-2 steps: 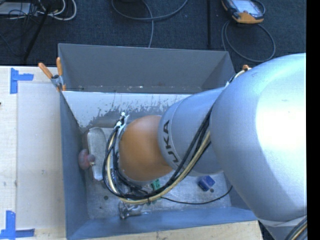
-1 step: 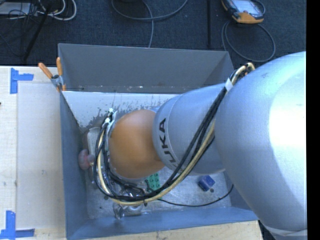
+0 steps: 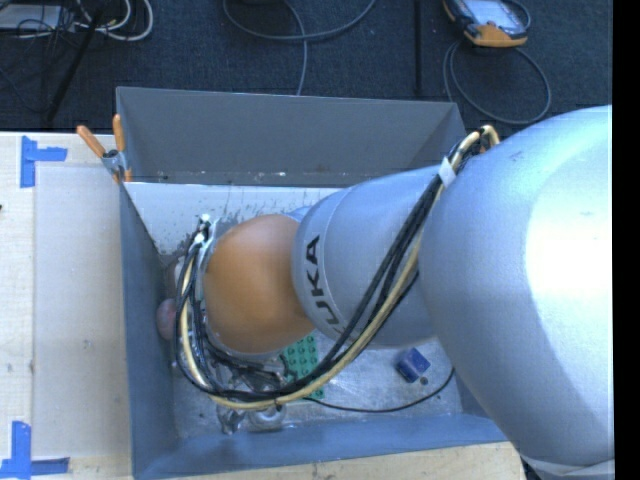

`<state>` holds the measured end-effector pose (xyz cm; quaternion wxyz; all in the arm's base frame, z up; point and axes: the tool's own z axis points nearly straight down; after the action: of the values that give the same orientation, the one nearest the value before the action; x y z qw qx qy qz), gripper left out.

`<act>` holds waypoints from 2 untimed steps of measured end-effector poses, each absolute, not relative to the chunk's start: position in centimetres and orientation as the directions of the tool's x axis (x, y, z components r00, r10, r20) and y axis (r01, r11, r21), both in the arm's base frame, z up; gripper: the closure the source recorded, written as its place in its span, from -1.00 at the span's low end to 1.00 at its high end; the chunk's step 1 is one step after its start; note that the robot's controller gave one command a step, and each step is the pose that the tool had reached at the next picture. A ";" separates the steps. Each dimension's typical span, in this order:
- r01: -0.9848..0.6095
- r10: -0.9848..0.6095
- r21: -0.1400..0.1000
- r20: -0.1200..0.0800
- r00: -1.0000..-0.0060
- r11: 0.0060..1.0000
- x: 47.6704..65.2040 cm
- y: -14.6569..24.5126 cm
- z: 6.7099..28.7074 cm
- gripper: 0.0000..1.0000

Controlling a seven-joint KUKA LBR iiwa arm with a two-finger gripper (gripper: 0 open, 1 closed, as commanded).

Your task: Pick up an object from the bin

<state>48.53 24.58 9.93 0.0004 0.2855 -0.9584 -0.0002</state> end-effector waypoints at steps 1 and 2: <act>-0.726 -0.726 0.001 -0.004 -0.687 0.687 56.7 20.6 7.2 -1.00; -0.831 -0.831 0.020 0.051 -0.555 0.556 60.8 23.8 6.8 -1.00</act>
Offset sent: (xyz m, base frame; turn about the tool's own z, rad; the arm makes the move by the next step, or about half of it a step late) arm 0.0805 -0.0409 -0.0293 -0.2376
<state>60.75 23.85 6.78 0.0272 0.4711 -0.8817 0.0030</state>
